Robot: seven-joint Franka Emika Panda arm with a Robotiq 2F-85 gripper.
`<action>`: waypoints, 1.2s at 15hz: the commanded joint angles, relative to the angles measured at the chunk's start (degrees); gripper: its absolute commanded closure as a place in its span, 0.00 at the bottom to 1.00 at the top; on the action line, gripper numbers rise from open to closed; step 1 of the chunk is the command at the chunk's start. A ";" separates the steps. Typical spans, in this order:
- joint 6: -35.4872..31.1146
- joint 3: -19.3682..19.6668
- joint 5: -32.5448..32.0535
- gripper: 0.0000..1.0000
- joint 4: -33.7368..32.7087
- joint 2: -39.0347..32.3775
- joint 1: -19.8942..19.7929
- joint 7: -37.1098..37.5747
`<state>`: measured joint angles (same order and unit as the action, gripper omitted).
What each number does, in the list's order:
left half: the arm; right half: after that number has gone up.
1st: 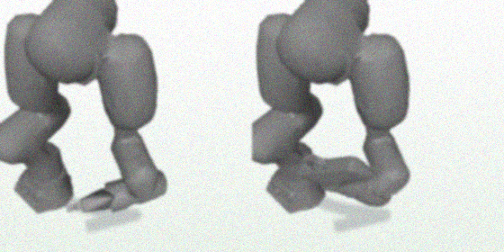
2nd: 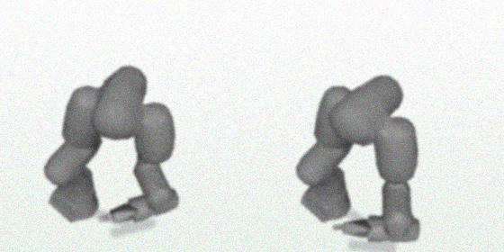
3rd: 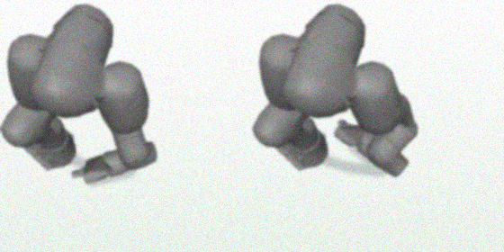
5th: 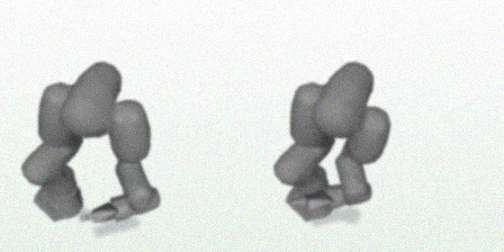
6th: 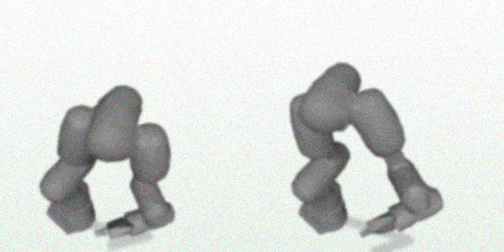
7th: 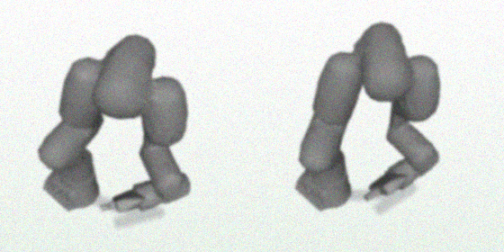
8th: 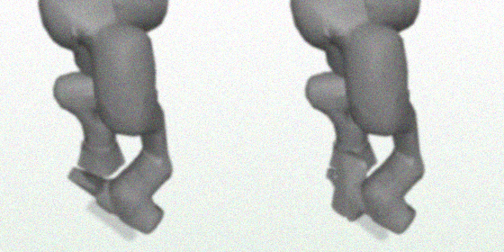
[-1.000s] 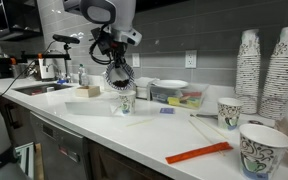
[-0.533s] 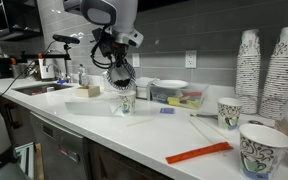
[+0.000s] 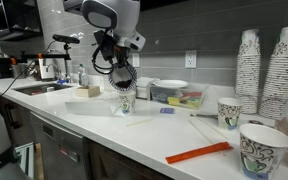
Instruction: Place the coffee beans from the bowl in the coffee cup on the left.
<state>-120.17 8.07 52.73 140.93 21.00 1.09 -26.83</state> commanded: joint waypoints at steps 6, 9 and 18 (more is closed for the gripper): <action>-0.34 0.03 7.27 0.98 0.68 -0.82 -1.40 -4.78; -0.27 -0.11 7.99 0.98 0.84 -1.11 -1.99 -5.16; 1.44 0.40 11.36 0.98 0.87 -2.10 -2.93 -6.89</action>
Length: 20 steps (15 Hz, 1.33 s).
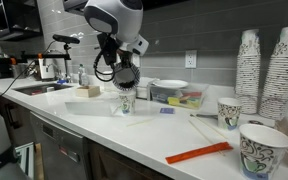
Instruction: Place the coffee beans from the bowl in the coffee cup on the left.
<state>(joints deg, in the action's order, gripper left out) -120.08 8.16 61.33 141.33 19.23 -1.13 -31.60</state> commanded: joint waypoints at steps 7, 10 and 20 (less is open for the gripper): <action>3.97 0.84 5.39 0.98 0.56 -0.63 -1.55 -3.45; 5.10 0.93 5.70 0.98 0.70 -0.75 -2.00 -3.79; 8.35 1.35 7.57 0.98 0.81 -1.17 -3.40 -5.58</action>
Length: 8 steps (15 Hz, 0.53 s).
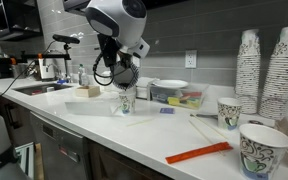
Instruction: Place the coffee beans from the bowl in the coffee cup on the left.
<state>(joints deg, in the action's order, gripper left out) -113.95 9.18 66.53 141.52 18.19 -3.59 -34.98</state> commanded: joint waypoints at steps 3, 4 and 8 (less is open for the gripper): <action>3.71 0.74 2.77 0.98 0.57 -0.04 -1.63 -2.66; 4.23 0.87 2.96 0.98 0.56 -0.01 -1.87 -2.93; 5.57 1.33 4.35 0.98 0.67 0.10 -2.64 -5.11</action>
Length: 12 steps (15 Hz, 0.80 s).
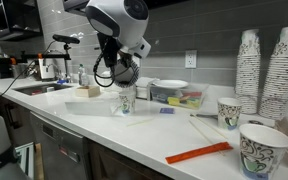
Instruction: Place the coffee beans from the bowl in the coffee cup on the left.
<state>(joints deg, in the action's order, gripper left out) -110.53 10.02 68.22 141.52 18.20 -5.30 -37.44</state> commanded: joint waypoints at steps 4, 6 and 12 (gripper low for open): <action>4.00 0.95 4.67 0.98 0.72 -0.09 -1.55 -4.11; 4.71 1.10 5.36 0.98 0.70 -0.29 -1.90 -4.66; 7.26 1.44 7.23 0.98 1.00 -0.85 -2.85 -5.58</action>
<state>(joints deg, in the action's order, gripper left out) -105.89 11.10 73.01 141.69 17.88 -7.20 -41.12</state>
